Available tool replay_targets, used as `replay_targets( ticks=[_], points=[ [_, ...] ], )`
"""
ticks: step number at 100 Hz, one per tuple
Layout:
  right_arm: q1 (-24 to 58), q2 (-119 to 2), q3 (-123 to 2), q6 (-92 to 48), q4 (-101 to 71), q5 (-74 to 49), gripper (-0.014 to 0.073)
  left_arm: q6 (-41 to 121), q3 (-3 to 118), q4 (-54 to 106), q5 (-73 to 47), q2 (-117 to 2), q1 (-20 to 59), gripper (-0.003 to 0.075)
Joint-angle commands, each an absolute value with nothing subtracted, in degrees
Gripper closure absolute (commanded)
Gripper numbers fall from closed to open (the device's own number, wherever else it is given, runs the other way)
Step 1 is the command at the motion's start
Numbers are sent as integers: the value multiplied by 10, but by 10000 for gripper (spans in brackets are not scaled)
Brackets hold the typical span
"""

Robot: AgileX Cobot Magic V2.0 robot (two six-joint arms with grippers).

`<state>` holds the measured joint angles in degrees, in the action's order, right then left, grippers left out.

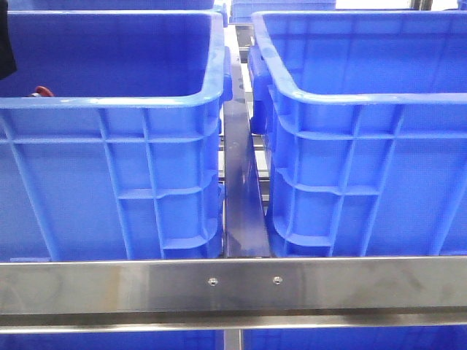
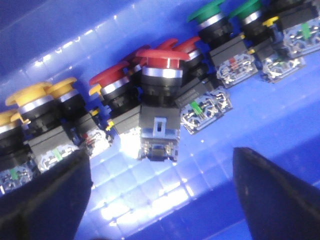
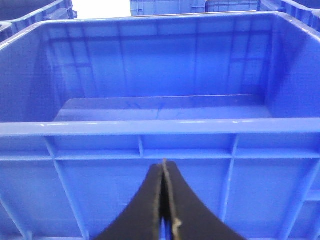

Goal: Pick red and yellow buttons and place in box
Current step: 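Close the left gripper on the red button's body and lift it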

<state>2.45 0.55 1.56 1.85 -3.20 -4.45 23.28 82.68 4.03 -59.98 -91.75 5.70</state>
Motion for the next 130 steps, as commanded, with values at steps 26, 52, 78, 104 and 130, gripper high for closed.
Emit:
replay_targets(
  ticks=[26, 52, 78, 104, 130],
  points=[
    [25, 18, 16, 19, -31, 3, 661, 236, 846, 44, -556, -942, 60, 172],
    [25, 18, 16, 19, -31, 3, 661, 237, 846, 44, -544, -967, 60, 172],
    [25, 18, 16, 19, -31, 3, 661, 237, 846, 43, -542, -982, 60, 173],
    [25, 18, 16, 19, -31, 3, 661, 237, 846, 42, -536, -982, 60, 172],
    [25, 18, 16, 19, -31, 3, 661, 237, 846, 39, -533, -982, 60, 172]
  ],
)
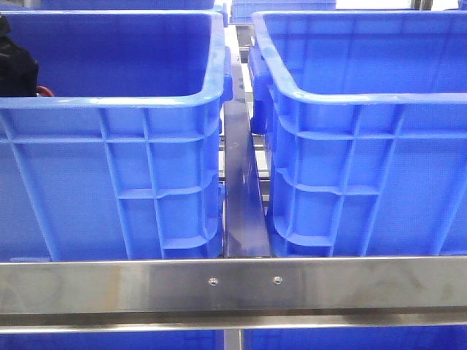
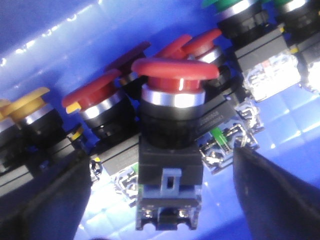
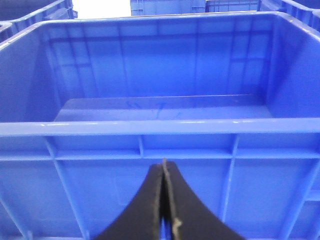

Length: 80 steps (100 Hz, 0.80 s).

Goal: Pick red and yellow buttons and place in box
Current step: 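Close the left gripper on the red button's body and lift it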

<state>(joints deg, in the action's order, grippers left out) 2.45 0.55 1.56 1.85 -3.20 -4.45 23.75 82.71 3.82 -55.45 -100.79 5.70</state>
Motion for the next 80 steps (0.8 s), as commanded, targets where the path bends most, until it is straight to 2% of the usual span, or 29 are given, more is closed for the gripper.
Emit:
replay_targets(
  ticks=[1, 21, 36, 60, 72, 80],
  points=[
    [25, 18, 16, 19, -31, 3, 661, 237, 846, 39, -533, -982, 60, 172],
    [25, 18, 16, 19, -31, 3, 661, 237, 846, 39, -533, -982, 60, 173],
    [25, 18, 16, 19, -31, 3, 661, 237, 845, 39, -537, -982, 60, 210],
    [25, 18, 16, 19, -31, 3, 661, 237, 845, 43, -541, -990, 60, 220],
    [25, 18, 16, 19, -31, 3, 661, 237, 845, 48, -547, -1002, 60, 257],
    [25, 18, 16, 19, -31, 3, 661, 237, 845, 48, -548, -1004, 60, 315]
  ],
)
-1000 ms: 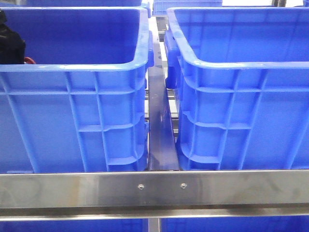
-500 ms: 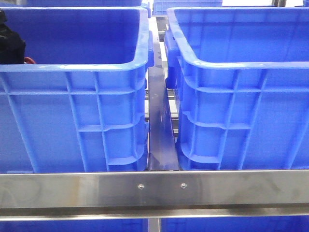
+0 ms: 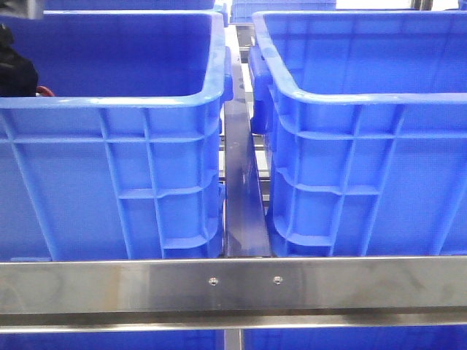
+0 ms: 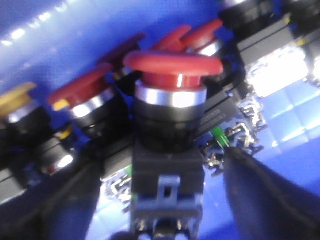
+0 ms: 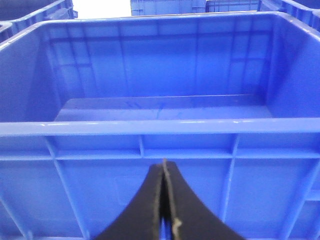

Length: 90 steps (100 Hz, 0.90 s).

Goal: Pick red and yellow buttons and place in box

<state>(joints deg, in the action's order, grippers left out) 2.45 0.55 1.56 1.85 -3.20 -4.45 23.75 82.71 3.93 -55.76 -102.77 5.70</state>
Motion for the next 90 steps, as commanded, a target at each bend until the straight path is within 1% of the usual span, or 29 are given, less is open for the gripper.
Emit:
replay_targets(
  ticks=[1, 4, 11, 16, 18, 23, 28, 40, 62, 74, 90],
  points=[
    [25, 18, 16, 19, -31, 3, 661, 237, 845, 48, -548, -1004, 60, 322],
    [25, 18, 16, 19, -31, 3, 661, 237, 845, 48, -548, -1004, 60, 355],
    [25, 18, 16, 19, -31, 3, 661, 235, 847, 50, -548, -1004, 60, 465],
    [25, 18, 16, 19, -31, 3, 661, 235, 847, 53, -548, -1004, 60, 567],
    [25, 18, 16, 19, -31, 3, 661, 235, 847, 55, -548, -1004, 60, 591],
    [25, 18, 16, 19, -31, 3, 661, 235, 847, 57, -551, -1002, 60, 680],
    [25, 18, 16, 19, -31, 3, 661, 235, 847, 59, -552, -997, 60, 741],
    [25, 18, 16, 19, -31, 3, 661, 235, 847, 66, -565, -972, 60, 739],
    [25, 18, 16, 19, -31, 3, 661, 235, 841, 143, -591, -906, 60, 739],
    [25, 18, 16, 19, -31, 3, 661, 235, 805, 165, -574, -861, 60, 739],
    [25, 18, 16, 19, -31, 3, 661, 245, 719, 189, -527, -788, 60, 739]
  ],
)
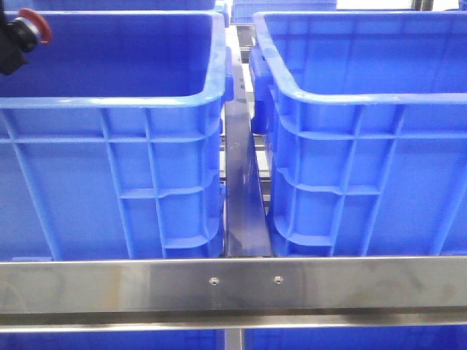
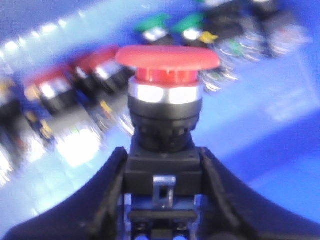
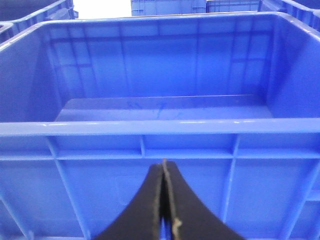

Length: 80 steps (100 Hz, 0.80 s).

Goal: Pick red and yellow buttons and place in box

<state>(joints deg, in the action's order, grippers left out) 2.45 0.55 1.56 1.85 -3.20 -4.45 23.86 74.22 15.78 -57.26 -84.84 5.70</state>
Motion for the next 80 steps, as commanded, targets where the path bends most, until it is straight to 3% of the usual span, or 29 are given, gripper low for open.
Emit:
replay_targets(
  ticks=[1, 21, 40, 80],
  points=[
    [25, 18, 16, 19, -31, 3, 661, 247, 711, 191, -523, -780, 60, 739],
    [25, 18, 16, 19, -31, 3, 661, 333, 629, 296, -509, -659, 60, 739],
    [25, 18, 16, 19, -31, 3, 661, 404, 612, 384, -579, -569, 60, 739],
    [25, 18, 16, 19, -44, 29, 661, 507, 612, 532, -716, -544, 60, 739]
  ],
)
